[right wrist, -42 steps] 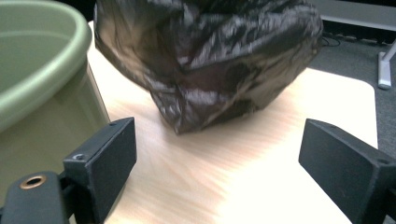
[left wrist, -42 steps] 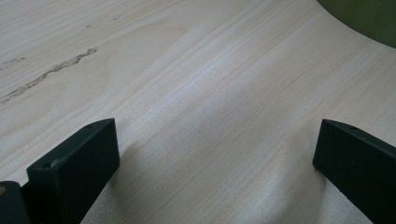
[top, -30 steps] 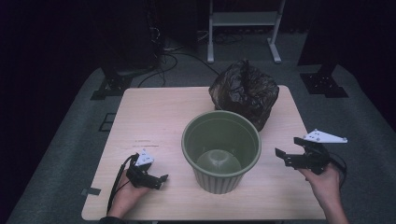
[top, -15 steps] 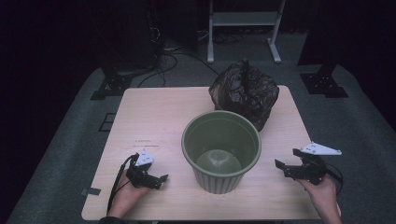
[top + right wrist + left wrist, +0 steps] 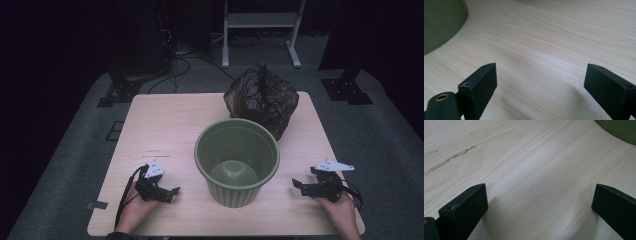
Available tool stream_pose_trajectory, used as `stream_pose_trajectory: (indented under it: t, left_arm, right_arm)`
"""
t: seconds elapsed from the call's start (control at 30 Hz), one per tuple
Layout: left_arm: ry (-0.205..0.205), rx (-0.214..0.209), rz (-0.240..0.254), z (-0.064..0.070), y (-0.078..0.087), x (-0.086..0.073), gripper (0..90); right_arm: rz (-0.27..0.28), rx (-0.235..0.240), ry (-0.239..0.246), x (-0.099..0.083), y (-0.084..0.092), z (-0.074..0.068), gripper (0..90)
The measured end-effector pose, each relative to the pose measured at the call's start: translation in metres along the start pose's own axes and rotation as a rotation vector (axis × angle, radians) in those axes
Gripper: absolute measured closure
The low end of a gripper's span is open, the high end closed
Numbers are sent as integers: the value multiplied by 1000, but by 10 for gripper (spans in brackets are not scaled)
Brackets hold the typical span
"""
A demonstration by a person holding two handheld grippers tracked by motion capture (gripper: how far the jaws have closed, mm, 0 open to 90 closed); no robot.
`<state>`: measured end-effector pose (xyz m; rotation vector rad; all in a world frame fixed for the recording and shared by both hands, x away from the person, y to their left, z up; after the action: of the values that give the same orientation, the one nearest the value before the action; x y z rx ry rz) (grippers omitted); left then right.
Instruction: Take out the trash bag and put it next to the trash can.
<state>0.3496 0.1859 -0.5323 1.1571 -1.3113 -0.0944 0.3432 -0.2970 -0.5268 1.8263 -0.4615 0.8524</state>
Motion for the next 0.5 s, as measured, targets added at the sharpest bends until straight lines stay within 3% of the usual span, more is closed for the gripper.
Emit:
stream_pose_trajectory:
  t: [0.13, 0.33, 0.5]
  left_arm:
    - [0, 0, 0, 0, 0, 0, 0]
    - [0, 1, 0, 0, 0, 0, 0]
    - [1, 1, 0, 0, 0, 0, 0]
  right_arm:
    - [-34, -9, -7, -3, -5, 2, 102]
    - [-34, -13, -13, -2, -7, 3, 102]
    - [-45, -45, 32, -3, -8, 1, 102]
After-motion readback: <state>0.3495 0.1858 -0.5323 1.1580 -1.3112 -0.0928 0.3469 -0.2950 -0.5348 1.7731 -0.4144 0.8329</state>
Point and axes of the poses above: each handheld gripper's, and its own axes: y roughly backward along the jaws, x roughly out of its top, z roughly to its right, the point moved 7 cm from there along -y, roughly forward along the jaws, and after that the axes turned 13 degrees about -y, right-handed, at the moved point
